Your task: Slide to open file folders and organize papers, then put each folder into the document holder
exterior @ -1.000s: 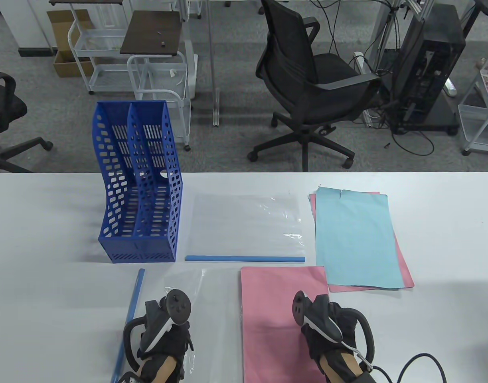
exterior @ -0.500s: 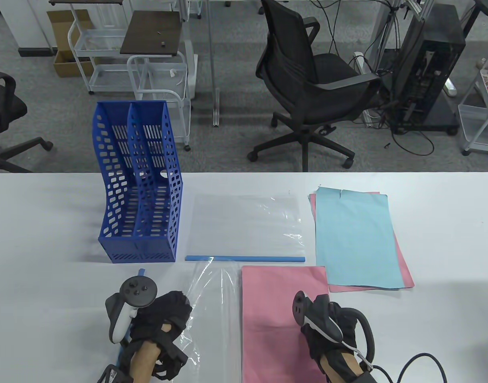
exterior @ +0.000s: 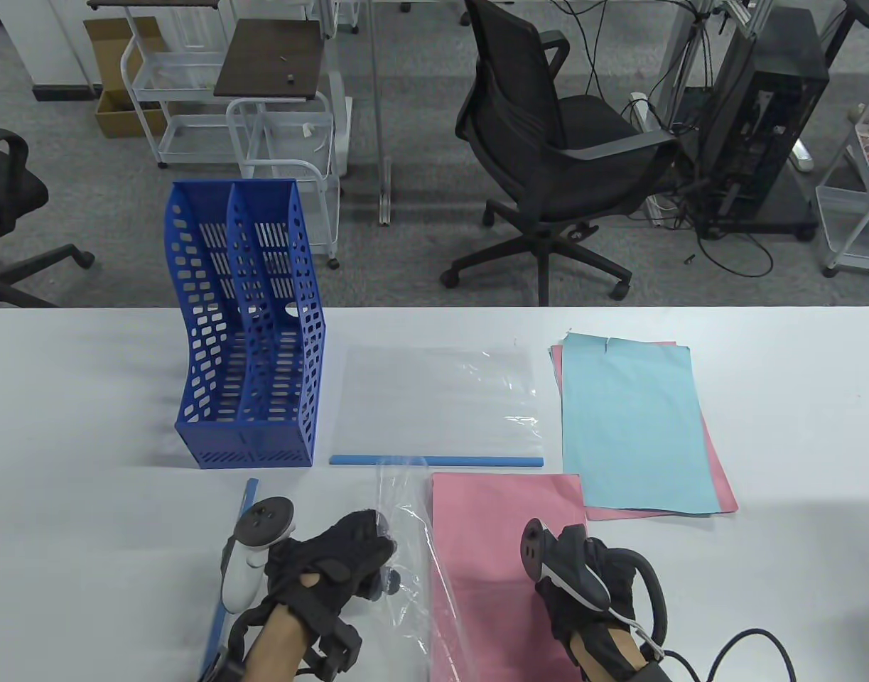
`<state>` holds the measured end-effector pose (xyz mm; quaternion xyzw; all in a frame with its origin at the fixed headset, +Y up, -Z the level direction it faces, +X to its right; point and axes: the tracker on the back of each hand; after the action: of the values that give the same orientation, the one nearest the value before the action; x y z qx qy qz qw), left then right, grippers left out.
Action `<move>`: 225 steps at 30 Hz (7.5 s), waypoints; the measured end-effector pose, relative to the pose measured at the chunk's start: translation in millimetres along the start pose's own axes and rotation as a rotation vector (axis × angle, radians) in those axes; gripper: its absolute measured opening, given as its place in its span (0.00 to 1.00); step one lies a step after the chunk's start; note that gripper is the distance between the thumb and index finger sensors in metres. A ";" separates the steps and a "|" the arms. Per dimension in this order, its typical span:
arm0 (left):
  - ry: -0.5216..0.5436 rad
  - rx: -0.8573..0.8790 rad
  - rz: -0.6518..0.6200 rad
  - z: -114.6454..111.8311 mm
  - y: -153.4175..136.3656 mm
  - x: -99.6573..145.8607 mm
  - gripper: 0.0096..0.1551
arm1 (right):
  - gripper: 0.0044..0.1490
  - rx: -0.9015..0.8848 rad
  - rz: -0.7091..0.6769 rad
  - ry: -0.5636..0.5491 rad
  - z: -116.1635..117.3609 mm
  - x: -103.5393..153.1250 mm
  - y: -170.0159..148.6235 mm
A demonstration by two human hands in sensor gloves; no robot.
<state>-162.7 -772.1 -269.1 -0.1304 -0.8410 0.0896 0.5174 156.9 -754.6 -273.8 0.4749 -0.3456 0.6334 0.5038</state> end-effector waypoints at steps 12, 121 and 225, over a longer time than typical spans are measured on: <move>-0.069 -0.167 -0.001 -42.3 3.3 -22.8 0.41 | 0.48 0.003 0.000 -0.008 0.2 0.1 -0.7; 0.261 -0.179 -0.603 1.2 0.8 21.3 0.28 | 0.37 -1.660 -0.565 -0.382 -19.1 17.8 -25.4; 0.308 -0.650 -0.071 33.7 79.5 -0.2 0.28 | 0.27 -0.580 -0.408 -0.523 -56.6 -19.4 31.3</move>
<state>-182.7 -697.2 -307.1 -0.2710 -0.7416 -0.2214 0.5724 113.1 -716.7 -308.5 0.5168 -0.5240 0.2562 0.6267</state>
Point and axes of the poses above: the tracker on the back of each hand, its own y axis roughly to the thumb side, its own x axis roughly from the fingertips to the wrist, z = x × y, and after that the axes turned 6 degrees about -z, right-handed
